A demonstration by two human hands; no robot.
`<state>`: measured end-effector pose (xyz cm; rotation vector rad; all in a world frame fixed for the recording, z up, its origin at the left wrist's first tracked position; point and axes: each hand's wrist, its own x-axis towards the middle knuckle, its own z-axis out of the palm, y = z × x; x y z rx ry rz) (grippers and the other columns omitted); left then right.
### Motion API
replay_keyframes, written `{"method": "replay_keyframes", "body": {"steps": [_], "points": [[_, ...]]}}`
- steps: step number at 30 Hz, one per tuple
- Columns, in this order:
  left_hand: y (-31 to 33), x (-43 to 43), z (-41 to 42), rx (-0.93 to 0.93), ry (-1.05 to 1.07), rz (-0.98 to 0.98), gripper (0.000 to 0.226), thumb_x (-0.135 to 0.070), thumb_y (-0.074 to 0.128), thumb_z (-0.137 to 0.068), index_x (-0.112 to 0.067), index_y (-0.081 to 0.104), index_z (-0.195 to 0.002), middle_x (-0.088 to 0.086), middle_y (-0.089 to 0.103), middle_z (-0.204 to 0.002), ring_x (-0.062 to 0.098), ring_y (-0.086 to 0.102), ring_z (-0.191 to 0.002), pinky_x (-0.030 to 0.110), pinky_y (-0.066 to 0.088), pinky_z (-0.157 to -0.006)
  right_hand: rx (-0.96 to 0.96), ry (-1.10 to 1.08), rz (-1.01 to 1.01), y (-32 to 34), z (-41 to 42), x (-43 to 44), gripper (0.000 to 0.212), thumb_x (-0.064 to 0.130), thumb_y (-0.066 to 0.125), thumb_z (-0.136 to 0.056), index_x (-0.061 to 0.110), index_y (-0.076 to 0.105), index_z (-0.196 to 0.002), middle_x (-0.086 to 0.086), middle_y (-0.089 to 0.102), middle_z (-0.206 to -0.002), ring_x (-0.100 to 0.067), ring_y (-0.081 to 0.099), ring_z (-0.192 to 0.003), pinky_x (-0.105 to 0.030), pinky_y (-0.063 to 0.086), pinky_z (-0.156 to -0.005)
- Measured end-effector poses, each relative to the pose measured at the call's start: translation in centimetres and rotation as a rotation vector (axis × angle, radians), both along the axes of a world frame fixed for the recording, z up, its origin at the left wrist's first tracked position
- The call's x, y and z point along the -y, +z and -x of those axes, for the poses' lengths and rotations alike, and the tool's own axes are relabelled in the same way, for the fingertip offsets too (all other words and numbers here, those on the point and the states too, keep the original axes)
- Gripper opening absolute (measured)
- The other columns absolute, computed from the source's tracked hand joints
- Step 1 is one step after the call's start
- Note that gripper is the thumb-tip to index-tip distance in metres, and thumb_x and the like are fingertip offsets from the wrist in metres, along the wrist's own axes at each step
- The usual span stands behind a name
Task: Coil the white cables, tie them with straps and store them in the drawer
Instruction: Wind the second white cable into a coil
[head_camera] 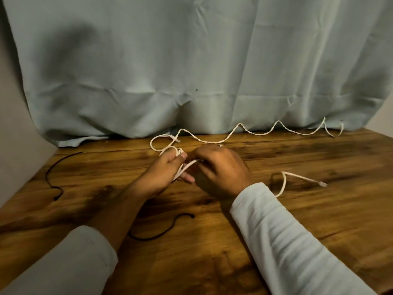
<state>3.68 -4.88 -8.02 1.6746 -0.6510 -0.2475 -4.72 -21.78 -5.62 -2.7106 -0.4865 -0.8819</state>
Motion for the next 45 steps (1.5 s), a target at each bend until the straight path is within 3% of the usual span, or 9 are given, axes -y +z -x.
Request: {"method": "replay_keyframes", "body": {"steps": [5, 10, 18, 22, 27, 31, 36, 41, 45], "points": [[0.7, 0.2, 0.9, -0.052, -0.126, -0.057, 0.032, -0.021, 0.037, -0.110, -0.006, 0.061, -0.096, 0.013, 0.066, -0.061, 0.020, 0.052, -0.041, 0.032, 0.040, -0.051, -0.012, -0.086, -0.025, 0.2, 0.3, 1.0, 0.039, 0.049, 0.031, -0.099, 0.032, 0.064, -0.111, 0.005, 0.072, -0.100, -0.022, 0.065, -0.091, -0.039, 0.050, -0.071], [1.1, 0.4, 1.3, -0.333, -0.329, 0.143, 0.035, -0.031, 0.040, -0.106, -0.006, 0.063, -0.096, 0.001, 0.035, -0.054, 0.012, 0.034, -0.039, 0.033, 0.031, -0.058, -0.026, -0.158, -0.005, -0.2, -0.2, 1.4, 0.032, 0.045, 0.035, -0.102, 0.028, 0.058, -0.116, -0.001, 0.070, -0.107, -0.027, 0.063, -0.093, -0.035, 0.042, -0.069], [1.7, 0.6, 2.4, -0.526, -0.462, 0.309, 0.027, -0.031, 0.044, -0.105, -0.011, 0.054, -0.090, -0.005, 0.029, -0.054, 0.008, 0.029, -0.041, 0.029, 0.036, -0.056, -0.033, -0.173, -0.013, -0.5, -0.3, 1.0, 0.022, 0.046, 0.044, -0.102, 0.028, 0.056, -0.109, -0.001, 0.072, -0.099, -0.030, 0.066, -0.085, -0.035, 0.044, -0.065], [1.8, 0.4, 1.9, -0.590, -0.452, 0.459, 0.027, -0.034, 0.042, -0.105, -0.015, 0.052, -0.088, -0.008, 0.032, -0.052, 0.007, 0.030, -0.042, 0.026, 0.040, -0.057, -0.198, -0.243, 0.065, -1.6, -0.9, 1.4, 0.028, 0.032, 0.052, -0.102, 0.023, 0.047, -0.128, -0.012, 0.071, -0.109, -0.038, 0.067, -0.093, -0.035, 0.039, -0.069], [2.3, -0.5, 0.7, -0.635, -0.232, 0.744, 0.031, -0.035, 0.043, -0.105, -0.019, 0.058, -0.083, -0.006, 0.059, -0.064, 0.010, 0.061, -0.060, 0.029, 0.057, -0.067, -0.182, -0.320, 0.277, -2.6, -1.2, 0.0, 0.029, 0.027, 0.048, -0.103, 0.016, 0.050, -0.131, -0.013, 0.073, -0.110, -0.040, 0.069, -0.094, -0.039, 0.039, -0.068], [2.0, -0.8, -0.5, -0.603, -0.106, 0.823, 0.037, -0.034, 0.036, -0.109, -0.020, 0.057, -0.084, 0.008, 0.079, -0.104, 0.024, 0.076, -0.103, 0.037, 0.055, -0.098, -0.178, -0.189, 0.399, -2.2, -1.0, -2.4, 0.022, 0.028, 0.049, -0.104, 0.016, 0.063, -0.114, -0.012, 0.073, -0.107, -0.038, 0.069, -0.096, -0.037, 0.037, -0.069], [1.5, -0.8, -1.3, -0.531, 0.004, 0.755, 0.038, -0.034, 0.031, -0.111, -0.021, 0.058, -0.088, 0.009, 0.078, -0.111, 0.023, 0.067, -0.120, 0.039, 0.039, -0.113, -0.122, 0.030, 0.386, -1.8, -0.5, -3.6, 0.024, 0.038, 0.048, -0.105, 0.019, 0.063, -0.104, -0.009, 0.072, -0.100, -0.035, 0.067, -0.090, -0.035, 0.037, -0.063], [0.7, 0.2, -0.6, -0.344, 0.104, 0.496, 0.029, -0.025, 0.034, -0.112, -0.011, 0.052, -0.095, 0.017, 0.076, -0.106, 0.021, 0.076, -0.096, 0.027, 0.058, -0.079, -0.077, 0.130, 0.155, -0.9, 0.0, -3.1, 0.027, 0.041, 0.050, -0.105, 0.025, 0.066, -0.119, -0.006, 0.075, -0.103, -0.029, 0.067, -0.088, -0.037, 0.046, -0.064], [-0.3, 0.5, 0.0, -0.122, 0.087, 0.199, 0.025, -0.025, 0.044, -0.109, -0.012, 0.061, -0.096, 0.001, 0.070, -0.081, 0.017, 0.064, -0.072, 0.030, 0.049, -0.063, -0.008, 0.104, 0.038, -0.7, 0.1, -1.9, 0.023, 0.038, 0.051, -0.104, 0.023, 0.067, -0.115, -0.003, 0.075, -0.102, -0.028, 0.067, -0.086, -0.040, 0.050, -0.065]]}}
